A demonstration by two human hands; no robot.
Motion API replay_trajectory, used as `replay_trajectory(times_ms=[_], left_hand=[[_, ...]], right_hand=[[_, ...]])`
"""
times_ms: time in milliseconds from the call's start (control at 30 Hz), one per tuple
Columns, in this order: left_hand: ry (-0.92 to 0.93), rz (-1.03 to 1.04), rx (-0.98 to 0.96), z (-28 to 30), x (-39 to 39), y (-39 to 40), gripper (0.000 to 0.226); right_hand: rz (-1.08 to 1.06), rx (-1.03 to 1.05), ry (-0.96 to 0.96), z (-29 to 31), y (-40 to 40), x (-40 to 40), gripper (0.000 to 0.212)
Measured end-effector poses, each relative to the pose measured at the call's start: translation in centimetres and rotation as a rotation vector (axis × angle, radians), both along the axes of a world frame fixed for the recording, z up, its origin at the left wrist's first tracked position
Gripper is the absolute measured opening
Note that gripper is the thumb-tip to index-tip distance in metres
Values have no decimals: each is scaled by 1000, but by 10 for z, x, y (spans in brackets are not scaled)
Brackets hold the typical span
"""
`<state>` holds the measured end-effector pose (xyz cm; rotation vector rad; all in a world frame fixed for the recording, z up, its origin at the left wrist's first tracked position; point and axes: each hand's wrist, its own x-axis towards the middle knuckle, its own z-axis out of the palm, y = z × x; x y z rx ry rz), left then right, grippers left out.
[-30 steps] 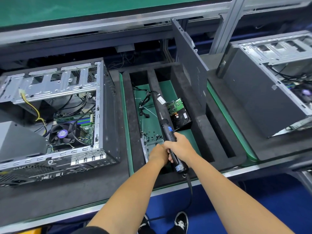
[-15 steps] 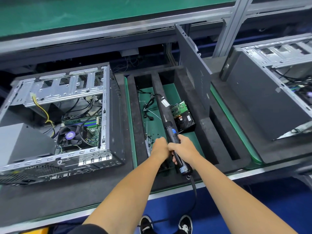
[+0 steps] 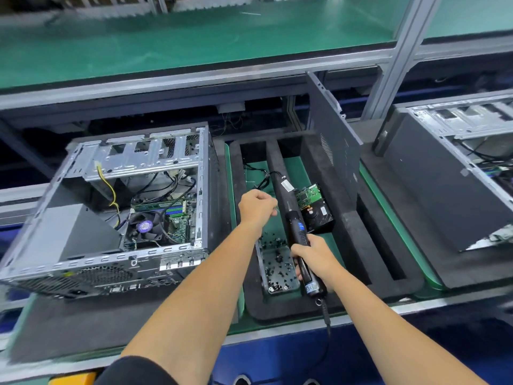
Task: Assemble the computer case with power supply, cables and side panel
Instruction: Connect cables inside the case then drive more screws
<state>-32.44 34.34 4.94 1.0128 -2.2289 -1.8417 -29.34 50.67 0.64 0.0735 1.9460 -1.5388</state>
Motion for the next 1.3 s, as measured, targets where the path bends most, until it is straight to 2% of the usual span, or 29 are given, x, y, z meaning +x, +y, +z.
replay_trajectory(times_ms=[233,467,700,767,833,867,1033,1167,1300], left_hand=[[162,-6,-60,34,0,-9,18],[222,-80,-6,66,16,-29,36],[272,18,32,109,69,-65,35],[265,62,23,119,93,-84,32],[251,78,33,124,121,-104,16],[242,88,39,124,136,-114,15],[164,102,83,118,198,-167,21],[91,123,54,107,227,-191,23],[56,67,26,102,243,-203,17]], right_hand=[[43,-93,90,38,-17,18,18],[40,-123,198,78,-41,51,22],[135,-194,278,117,-74,94,13],[184,-223,287,123,-88,110,13],[232,-221,282,125,-104,129,13],[247,-218,276,125,-112,140,13],[294,-195,201,120,-153,195,21],[294,-27,338,107,-181,228,22],[274,27,329,95,-201,250,25]])
